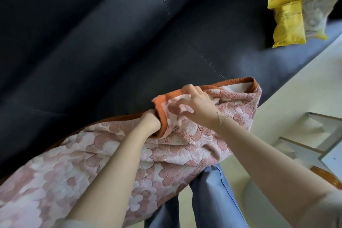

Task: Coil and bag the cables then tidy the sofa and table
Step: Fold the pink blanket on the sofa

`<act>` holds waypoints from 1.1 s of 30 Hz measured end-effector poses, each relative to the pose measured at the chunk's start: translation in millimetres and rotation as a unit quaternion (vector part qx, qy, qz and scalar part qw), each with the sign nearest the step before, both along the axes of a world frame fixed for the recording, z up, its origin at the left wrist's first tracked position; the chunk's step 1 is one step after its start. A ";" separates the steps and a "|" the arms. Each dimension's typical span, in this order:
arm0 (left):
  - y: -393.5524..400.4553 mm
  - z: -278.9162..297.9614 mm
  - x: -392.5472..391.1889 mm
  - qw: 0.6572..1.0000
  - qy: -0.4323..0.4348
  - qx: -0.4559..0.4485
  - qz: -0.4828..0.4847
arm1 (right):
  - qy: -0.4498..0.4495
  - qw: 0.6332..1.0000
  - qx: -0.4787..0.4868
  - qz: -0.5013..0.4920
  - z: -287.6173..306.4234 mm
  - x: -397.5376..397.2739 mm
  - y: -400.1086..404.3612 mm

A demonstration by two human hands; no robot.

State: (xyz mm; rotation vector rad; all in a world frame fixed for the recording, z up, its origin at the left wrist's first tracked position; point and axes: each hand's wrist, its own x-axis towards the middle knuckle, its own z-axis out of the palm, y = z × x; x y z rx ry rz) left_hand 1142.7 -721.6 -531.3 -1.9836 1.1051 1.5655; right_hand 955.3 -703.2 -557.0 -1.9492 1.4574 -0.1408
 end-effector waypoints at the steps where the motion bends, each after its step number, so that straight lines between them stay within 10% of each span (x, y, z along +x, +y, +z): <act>1: -0.9 1.1 0.7 0.999 -0.009 0.012 0.032 | -0.009 1.000 0.018 0.004 2.4 0.4 0.1; 13: 19.0 3.9 6.0 0.994 0.076 -0.072 0.042 | -0.028 0.984 0.176 -0.011 -0.3 18.9 -12.0; 17: 38.0 7.1 8.8 0.983 0.034 -0.127 -0.127 | -0.022 0.991 0.128 0.041 1.7 15.3 -16.5; 26: 10.2 -6.9 15.6 0.971 -0.080 -0.212 -0.072 | -0.062 0.990 0.119 -0.042 4.9 2.1 47.1; 33: -2.3 -26.2 -0.1 0.971 0.104 -0.117 -0.181 | -0.177 0.938 0.237 -0.178 17.9 -11.4 86.8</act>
